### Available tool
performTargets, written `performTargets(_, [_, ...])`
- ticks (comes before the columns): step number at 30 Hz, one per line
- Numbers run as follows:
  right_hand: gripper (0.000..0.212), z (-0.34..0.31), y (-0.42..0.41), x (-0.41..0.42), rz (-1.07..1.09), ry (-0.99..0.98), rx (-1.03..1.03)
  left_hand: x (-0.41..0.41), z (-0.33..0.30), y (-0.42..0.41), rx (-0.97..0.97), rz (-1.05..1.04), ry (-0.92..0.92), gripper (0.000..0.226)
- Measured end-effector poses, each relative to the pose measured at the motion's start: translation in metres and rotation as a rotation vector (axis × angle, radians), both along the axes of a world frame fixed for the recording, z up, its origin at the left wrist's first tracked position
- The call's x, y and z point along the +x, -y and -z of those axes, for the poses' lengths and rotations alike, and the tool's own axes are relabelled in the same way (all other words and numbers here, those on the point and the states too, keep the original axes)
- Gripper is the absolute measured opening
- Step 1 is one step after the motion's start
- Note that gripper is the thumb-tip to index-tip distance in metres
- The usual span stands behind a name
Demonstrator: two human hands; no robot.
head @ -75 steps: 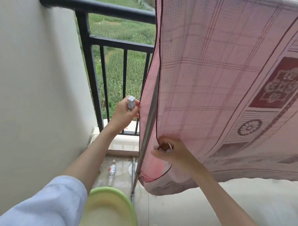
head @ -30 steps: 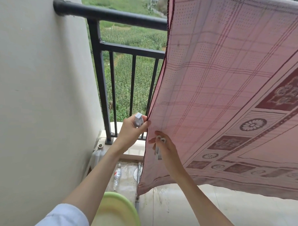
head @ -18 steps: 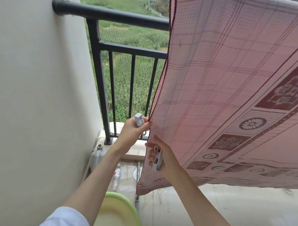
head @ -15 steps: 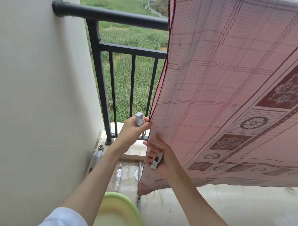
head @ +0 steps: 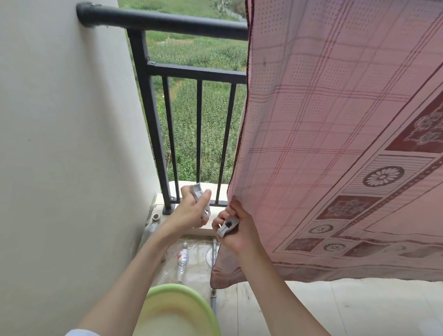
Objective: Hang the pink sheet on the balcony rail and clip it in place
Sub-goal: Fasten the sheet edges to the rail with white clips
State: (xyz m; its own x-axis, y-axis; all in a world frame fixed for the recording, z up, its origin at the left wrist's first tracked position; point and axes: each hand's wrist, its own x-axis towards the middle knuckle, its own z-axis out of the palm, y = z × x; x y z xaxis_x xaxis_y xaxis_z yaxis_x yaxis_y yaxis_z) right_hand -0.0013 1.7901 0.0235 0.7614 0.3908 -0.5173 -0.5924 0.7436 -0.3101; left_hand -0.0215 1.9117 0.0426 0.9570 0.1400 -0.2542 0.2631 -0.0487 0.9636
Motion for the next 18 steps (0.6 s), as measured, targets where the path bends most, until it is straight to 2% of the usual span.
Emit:
performTargets(3, [0.025, 0.003, 0.000, -0.001, -0.030, 0.014, -0.010, -0.006, 0.008, -0.010, 0.190, 0.007, -0.060, 0.030])
performTargets(7, [0.025, 0.008, 0.002, 0.001, -0.047, 0.036, -0.040, -0.011, 0.010, -0.016, 0.126, 0.019, -0.093, 0.035])
performTargets(10, [0.026, 0.010, 0.002, 0.002, -0.042, 0.048, -0.046, -0.019, 0.010, -0.015, 0.114, 0.052, -0.064, 0.023])
performTargets(13, [0.024, 0.011, 0.003, 0.001, -0.038, 0.064, -0.057, -0.023, 0.009, -0.015, 0.022, 0.066, -0.023, 0.017])
performTargets(15, [0.023, 0.011, 0.003, 0.002, -0.036, 0.076, -0.071, -0.024, 0.007, -0.017, 0.107, 0.037, 0.031, 0.015])
performTargets(17, [0.023, 0.011, 0.003, 0.001, -0.035, 0.083, -0.081, -0.023, 0.004, -0.018, 0.179, 0.037, 0.053, 0.036])
performTargets(18, [0.023, 0.011, 0.003, 0.001, -0.033, 0.084, -0.081, -0.024, 0.002, -0.017, 0.145, 0.051, 0.058, 0.044])
